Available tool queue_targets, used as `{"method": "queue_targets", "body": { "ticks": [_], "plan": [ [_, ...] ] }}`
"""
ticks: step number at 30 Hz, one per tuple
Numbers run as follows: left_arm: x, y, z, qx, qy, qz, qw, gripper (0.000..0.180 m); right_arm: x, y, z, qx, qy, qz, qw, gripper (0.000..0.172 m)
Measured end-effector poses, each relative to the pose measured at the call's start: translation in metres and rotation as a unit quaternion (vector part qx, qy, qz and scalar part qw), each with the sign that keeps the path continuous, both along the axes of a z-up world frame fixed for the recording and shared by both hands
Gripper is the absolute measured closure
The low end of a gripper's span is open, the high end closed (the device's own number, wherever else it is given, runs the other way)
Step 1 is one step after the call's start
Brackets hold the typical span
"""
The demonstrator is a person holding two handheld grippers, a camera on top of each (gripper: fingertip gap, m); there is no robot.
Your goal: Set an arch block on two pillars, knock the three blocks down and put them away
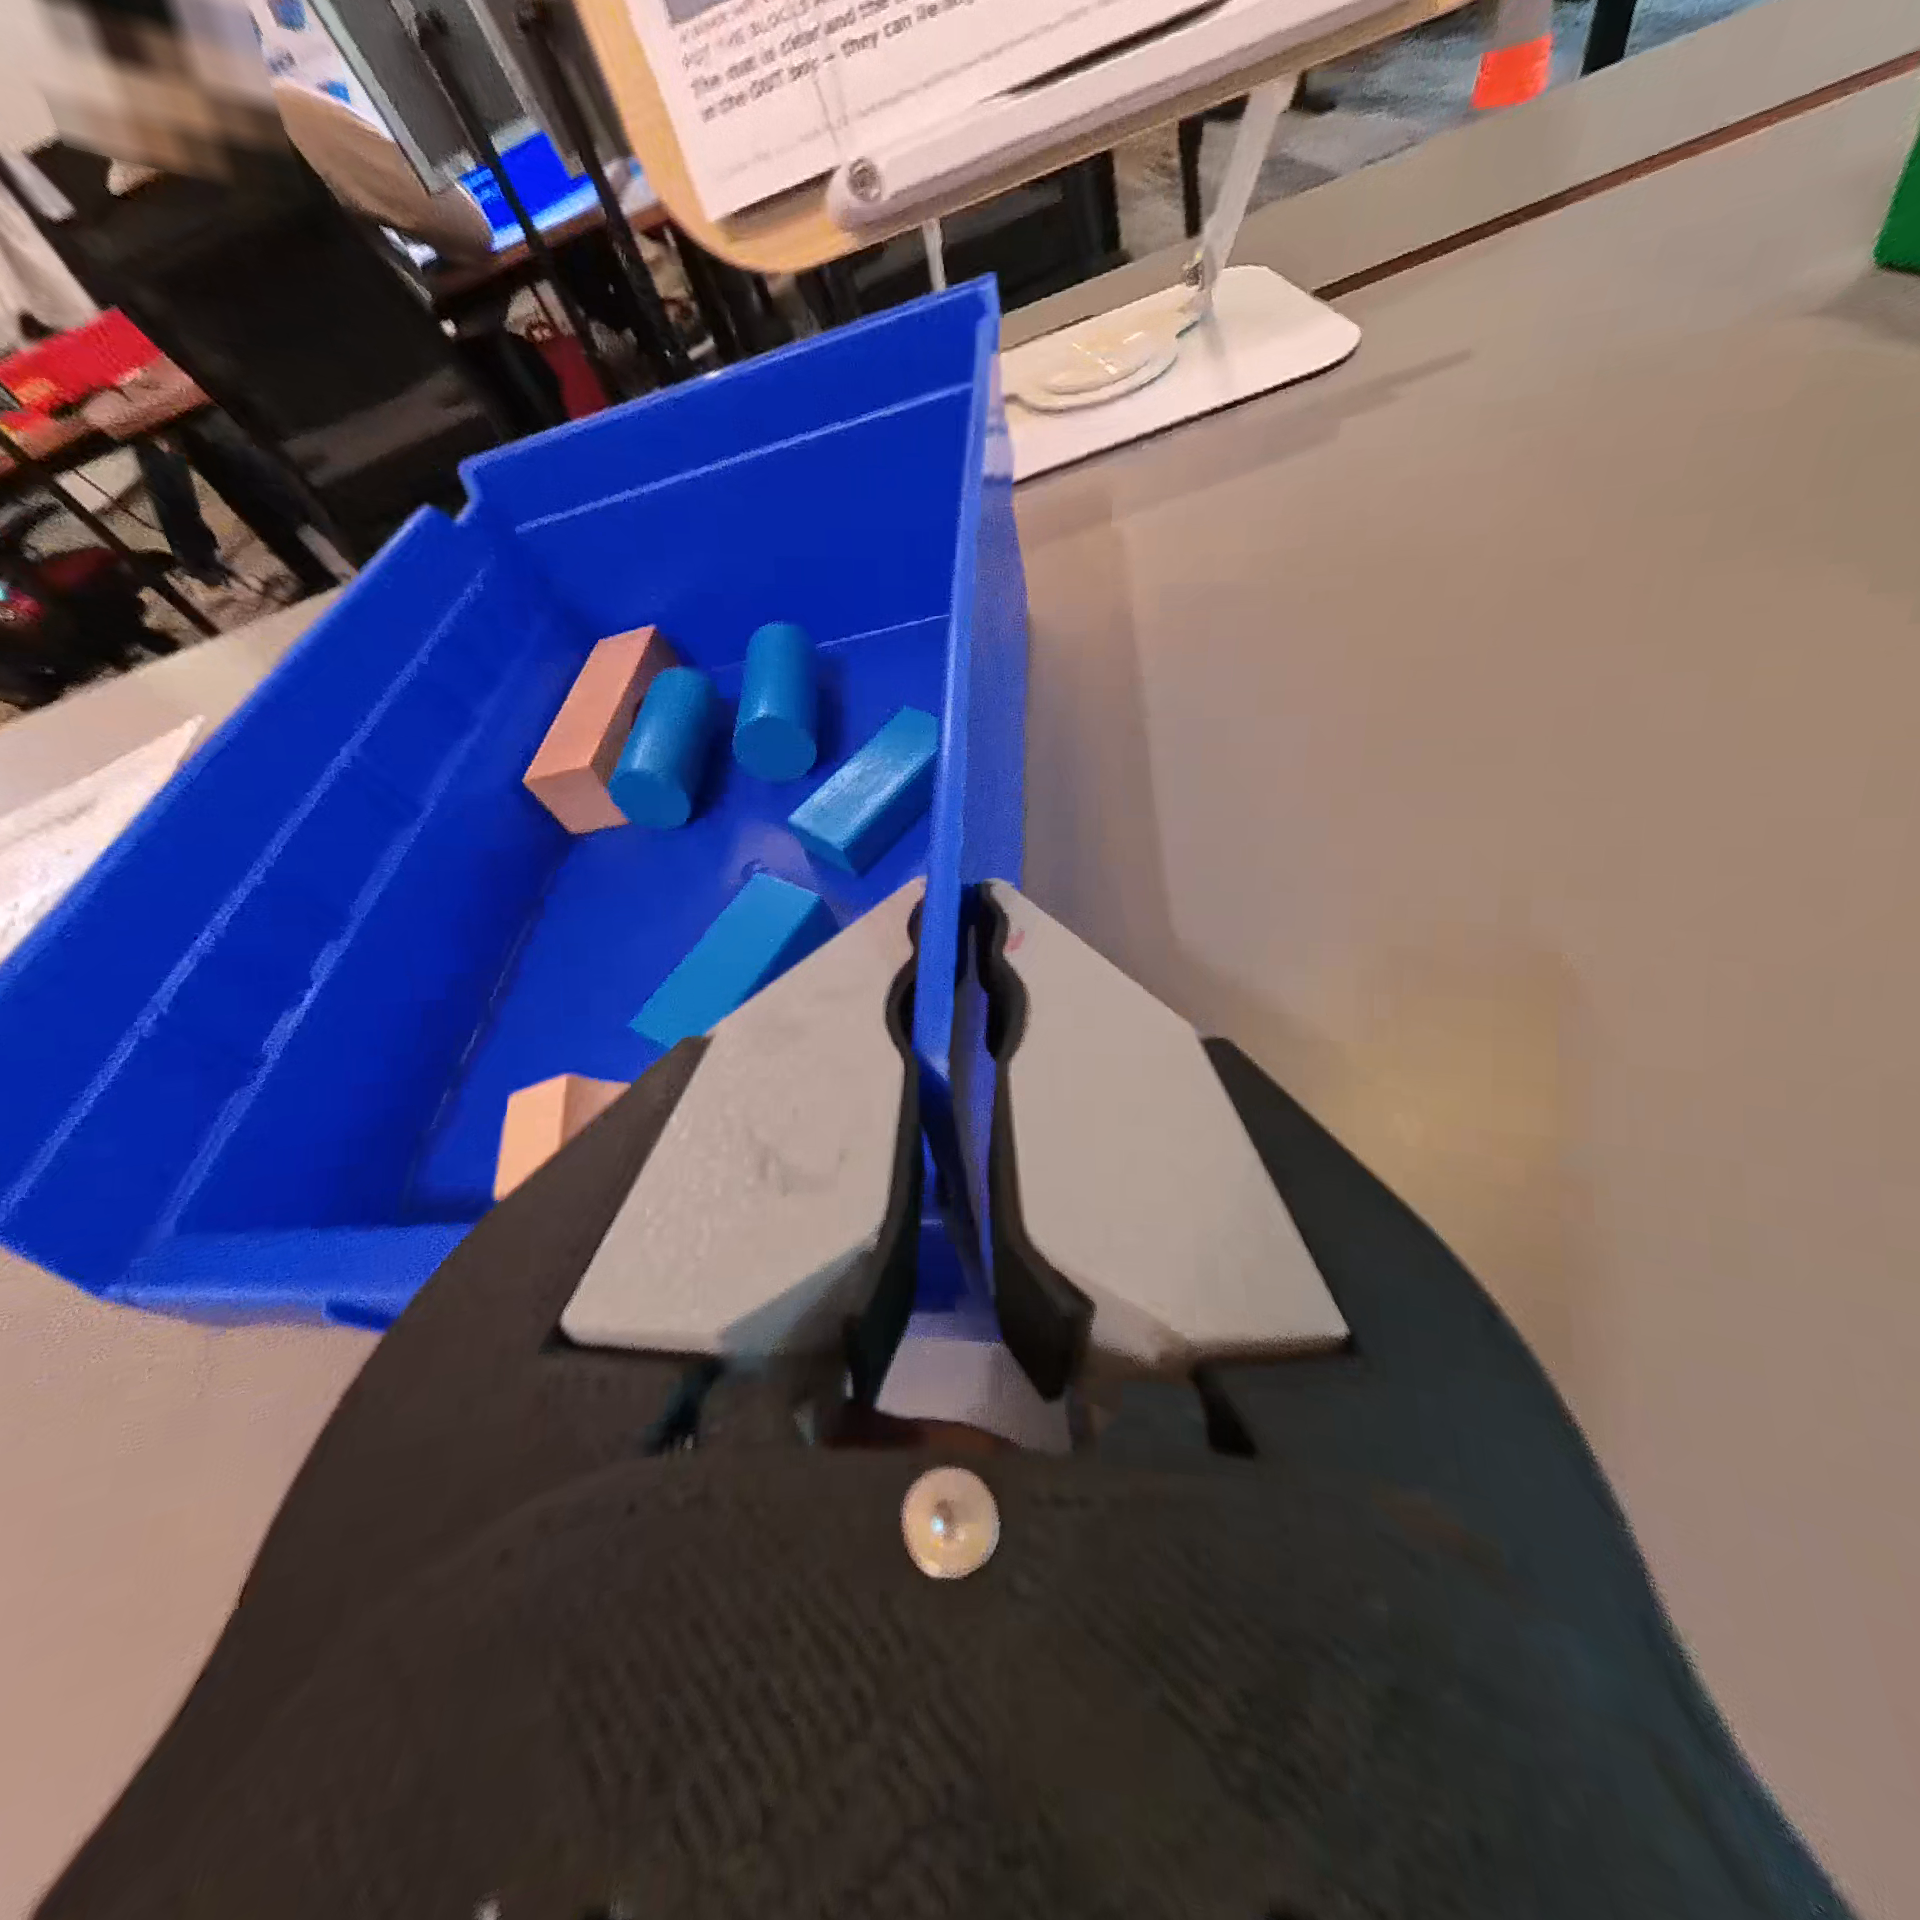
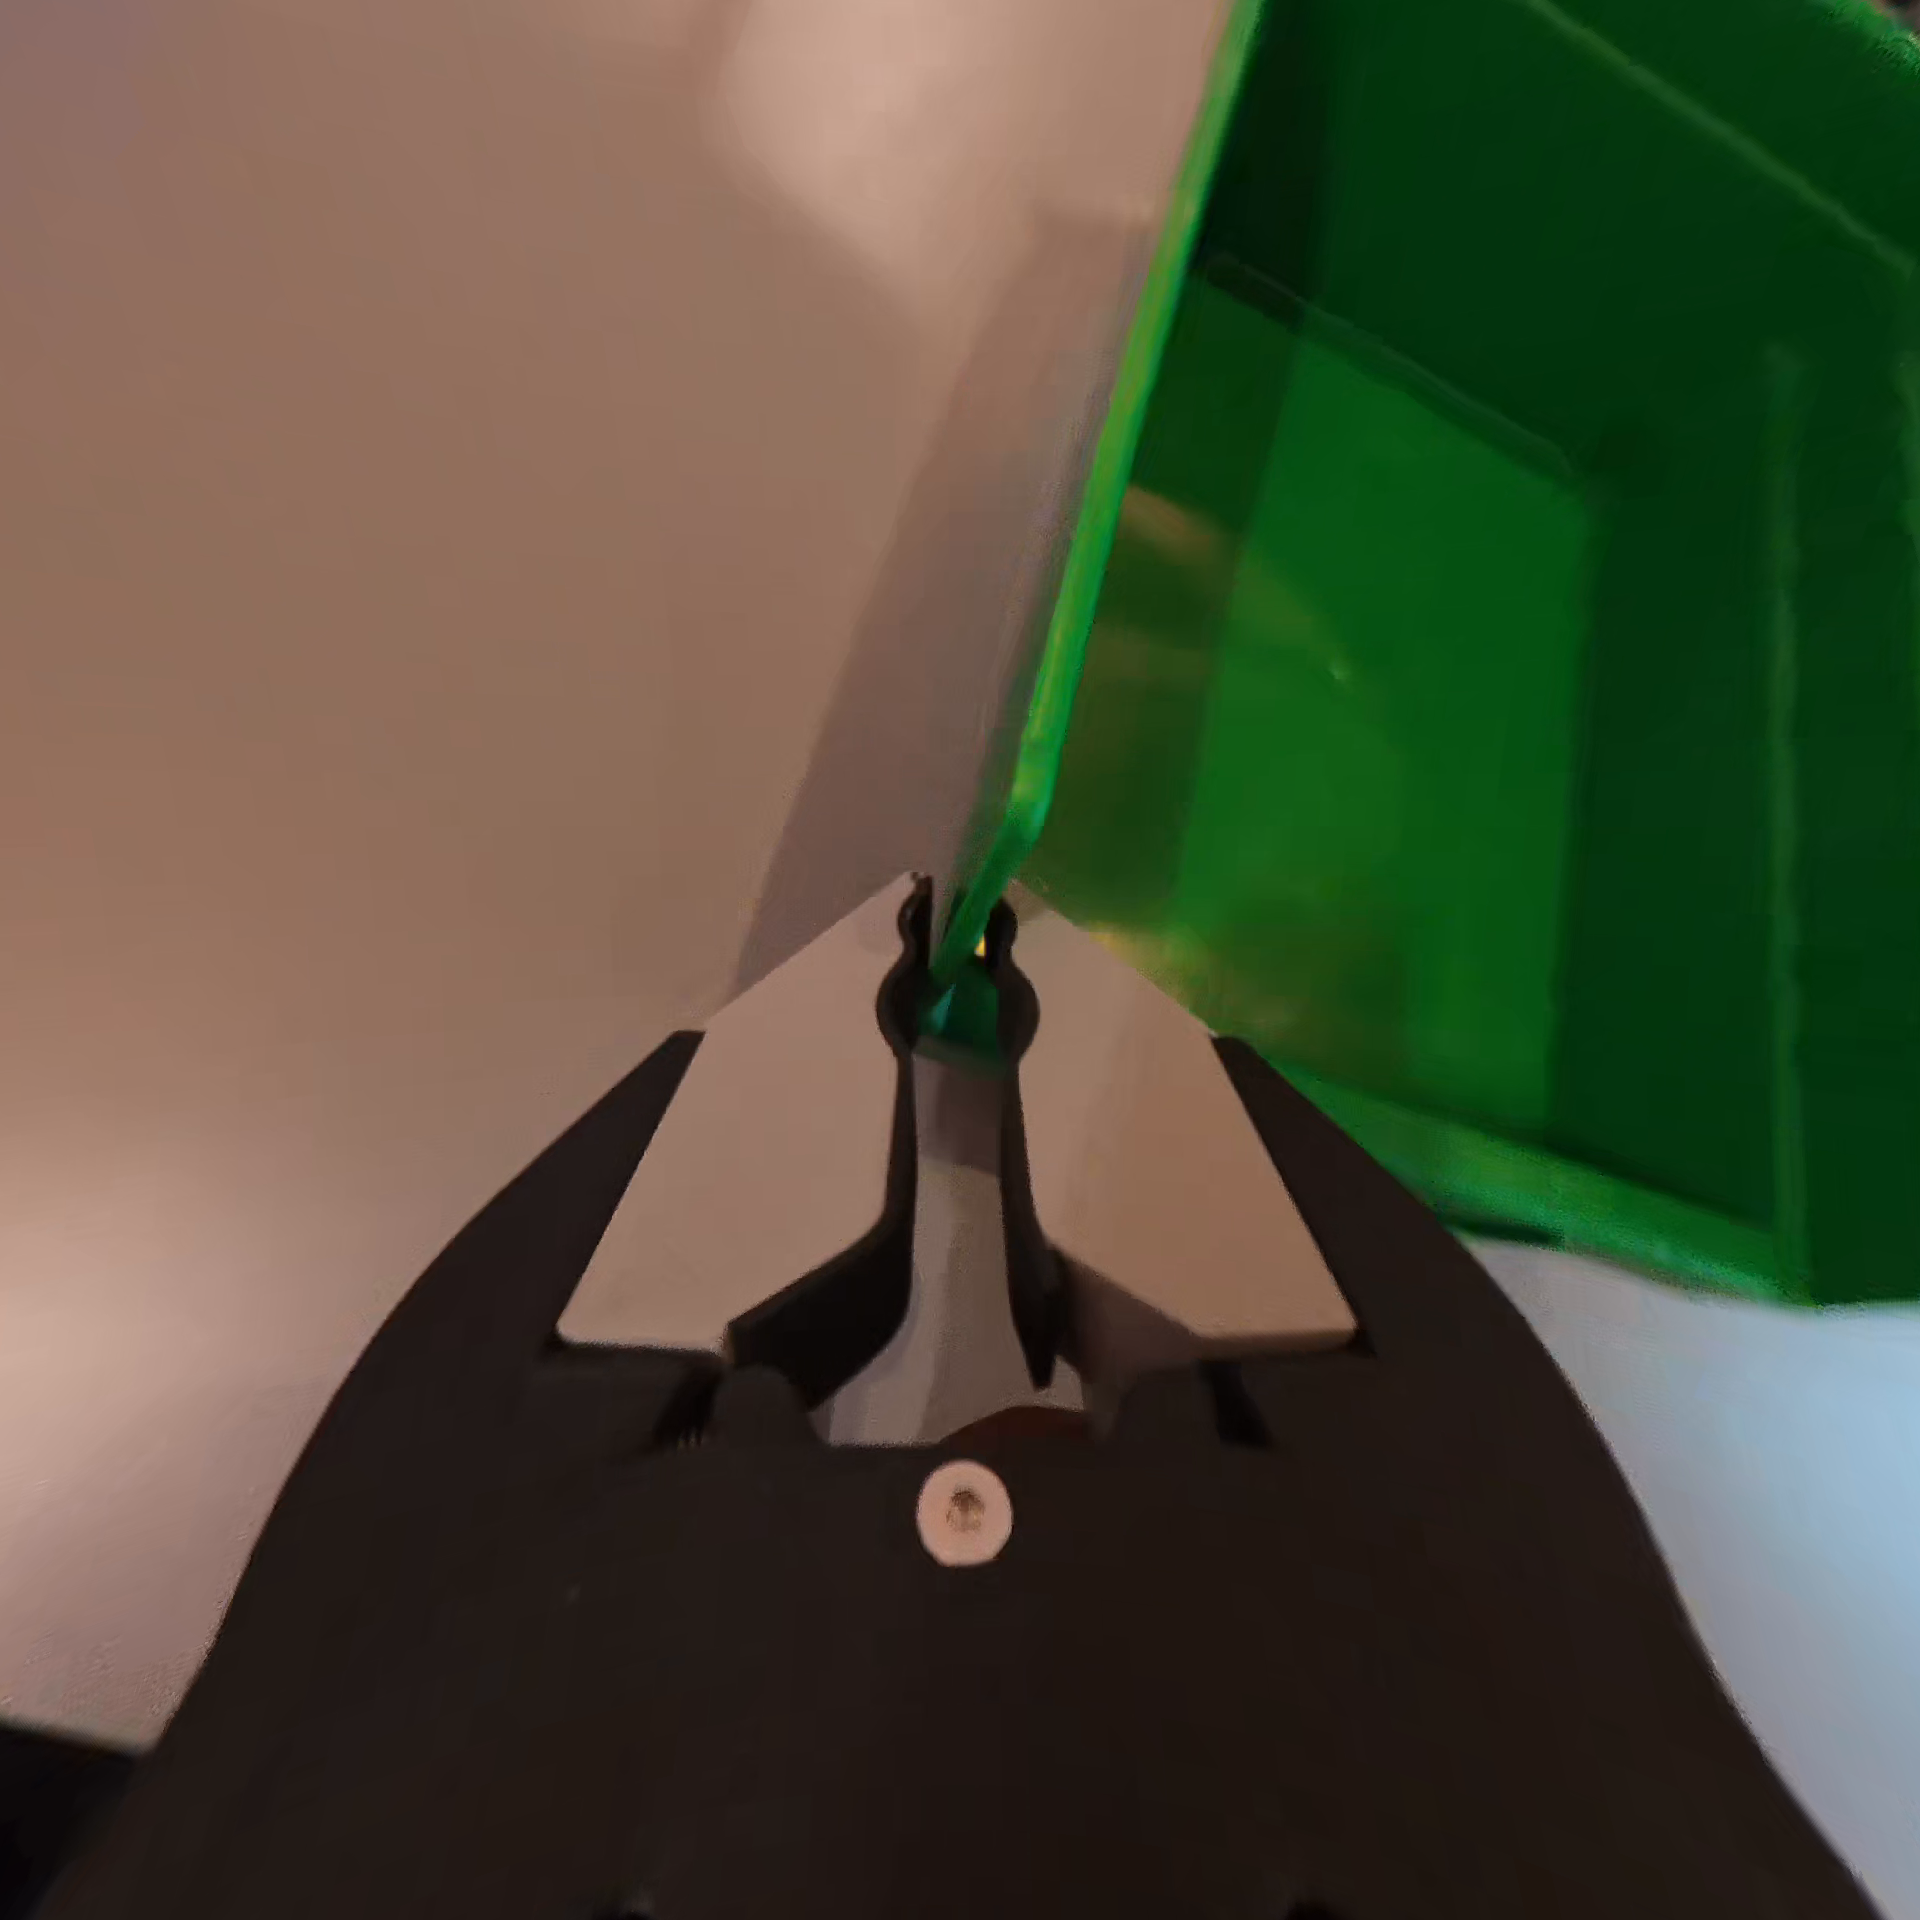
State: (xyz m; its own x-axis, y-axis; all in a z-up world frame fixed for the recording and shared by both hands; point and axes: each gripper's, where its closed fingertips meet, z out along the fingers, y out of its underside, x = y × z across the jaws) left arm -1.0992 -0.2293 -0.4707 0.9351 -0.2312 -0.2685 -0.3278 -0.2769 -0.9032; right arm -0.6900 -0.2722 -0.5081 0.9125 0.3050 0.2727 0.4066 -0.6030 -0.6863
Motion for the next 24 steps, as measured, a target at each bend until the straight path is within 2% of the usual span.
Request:
{"method": "queue_targets", "body": {
  "ticks": [5, 8, 17, 18, 20, 21, 23, 24],
  "plan": [
    [-0.035, -0.018, 0.0, 0.004, 0.003, 0.046, 0.999, 0.177, 0.047, -0.003, 0.001, -0.009, 0.027, -0.052, 0.998, 0.171],
    [-0.05, -0.022, 0.001, 0.009, 0.01, 0.087, 0.996, 0.178, 0.058, -0.003, 0.001, -0.004, 0.04, -0.068, 0.997, 0.17],
    [-0.047, 0.002, -0.001, -0.005, -0.002, 0.019, 1.0, 0.177, 0.045, 0.01, -0.004, 0.023, 0.041, -0.057, 0.997, 0.171],
    [-0.048, 0.002, -0.001, -0.01, 0.0, 0.011, 1.0, 0.177, 0.044, 0.009, -0.004, 0.023, 0.042, -0.053, 0.997, 0.168],
    [-0.051, -0.004, 0.002, -0.019, -0.006, 0.013, 1.0, 0.177, 0.042, 0.006, -0.002, 0.013, 0.056, -0.048, 0.997, 0.153],
    [-0.051, -0.009, 0.008, -0.01, -0.014, 0.016, 1.0, 0.173, 0.042, 0.003, 0.004, 0.013, 0.06, -0.048, 0.997, 0.145],
    [-0.043, -0.023, 0.024, 0.014, -0.025, 0.006, 1.0, 0.142, 0.042, -0.005, 0.024, 0.028, 0.069, -0.042, 0.996, 0.141],
    [-0.036, -0.031, 0.034, 0.024, -0.031, -0.007, 0.999, 0.14, 0.041, -0.01, 0.038, 0.041, 0.077, -0.041, 0.995, 0.138]
  ]
}}
